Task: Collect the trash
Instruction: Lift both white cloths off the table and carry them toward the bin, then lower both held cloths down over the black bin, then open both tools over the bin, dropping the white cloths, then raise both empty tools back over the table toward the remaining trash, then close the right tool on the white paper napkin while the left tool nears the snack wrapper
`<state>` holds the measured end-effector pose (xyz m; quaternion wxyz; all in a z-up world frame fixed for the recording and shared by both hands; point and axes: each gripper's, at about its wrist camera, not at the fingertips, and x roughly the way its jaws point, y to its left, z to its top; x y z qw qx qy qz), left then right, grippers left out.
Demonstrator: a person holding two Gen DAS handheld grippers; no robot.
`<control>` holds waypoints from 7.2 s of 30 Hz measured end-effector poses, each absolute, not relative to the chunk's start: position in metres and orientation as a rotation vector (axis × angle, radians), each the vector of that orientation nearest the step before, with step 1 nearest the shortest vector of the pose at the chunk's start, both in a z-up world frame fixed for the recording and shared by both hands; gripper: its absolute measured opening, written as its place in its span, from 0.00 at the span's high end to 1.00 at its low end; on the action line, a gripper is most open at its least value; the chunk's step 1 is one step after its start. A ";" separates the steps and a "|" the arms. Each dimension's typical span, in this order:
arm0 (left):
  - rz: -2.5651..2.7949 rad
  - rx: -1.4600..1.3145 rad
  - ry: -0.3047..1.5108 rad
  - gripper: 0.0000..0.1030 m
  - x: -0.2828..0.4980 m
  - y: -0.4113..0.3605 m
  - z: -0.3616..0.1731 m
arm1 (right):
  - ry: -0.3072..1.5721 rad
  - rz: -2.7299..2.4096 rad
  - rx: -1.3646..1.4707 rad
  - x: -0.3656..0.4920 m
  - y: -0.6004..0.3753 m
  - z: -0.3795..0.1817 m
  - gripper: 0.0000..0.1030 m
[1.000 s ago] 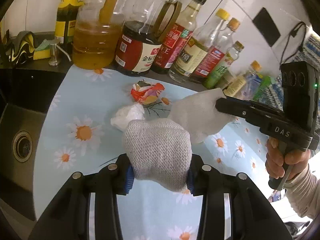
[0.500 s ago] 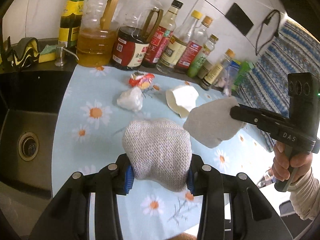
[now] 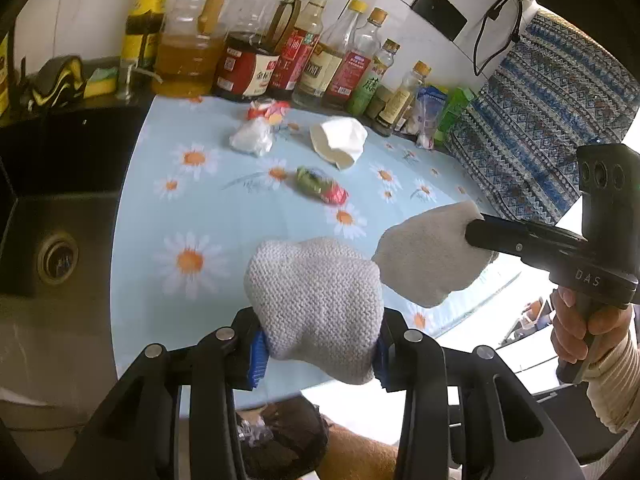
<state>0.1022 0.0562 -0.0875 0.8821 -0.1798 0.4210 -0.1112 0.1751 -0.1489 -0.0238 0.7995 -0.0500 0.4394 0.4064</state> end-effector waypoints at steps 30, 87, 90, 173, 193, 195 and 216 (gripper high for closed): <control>-0.233 -0.365 1.114 0.63 0.001 0.039 -0.198 | 1.172 0.874 -0.172 0.068 -0.141 -0.119 0.84; -0.114 -0.458 1.388 0.35 0.007 0.034 -0.349 | 1.462 0.689 -0.038 0.081 -0.159 -0.279 0.65; -0.125 -0.460 1.370 0.35 0.005 0.036 -0.339 | 1.445 0.682 -0.043 0.078 -0.159 -0.268 0.65; 0.250 -0.451 0.947 0.06 0.197 -0.038 -0.100 | 0.965 0.960 -0.449 0.421 -0.123 -0.115 0.05; 0.276 -0.457 0.969 0.06 0.213 -0.040 -0.105 | 1.021 0.986 -0.490 0.433 -0.107 -0.136 0.20; 0.275 -0.462 0.971 0.06 0.214 -0.040 -0.107 | 1.026 0.991 -0.482 0.434 -0.107 -0.136 0.20; 0.237 -0.408 1.053 0.06 0.286 -0.028 -0.128 | 1.042 1.026 -0.305 0.435 -0.169 -0.101 0.22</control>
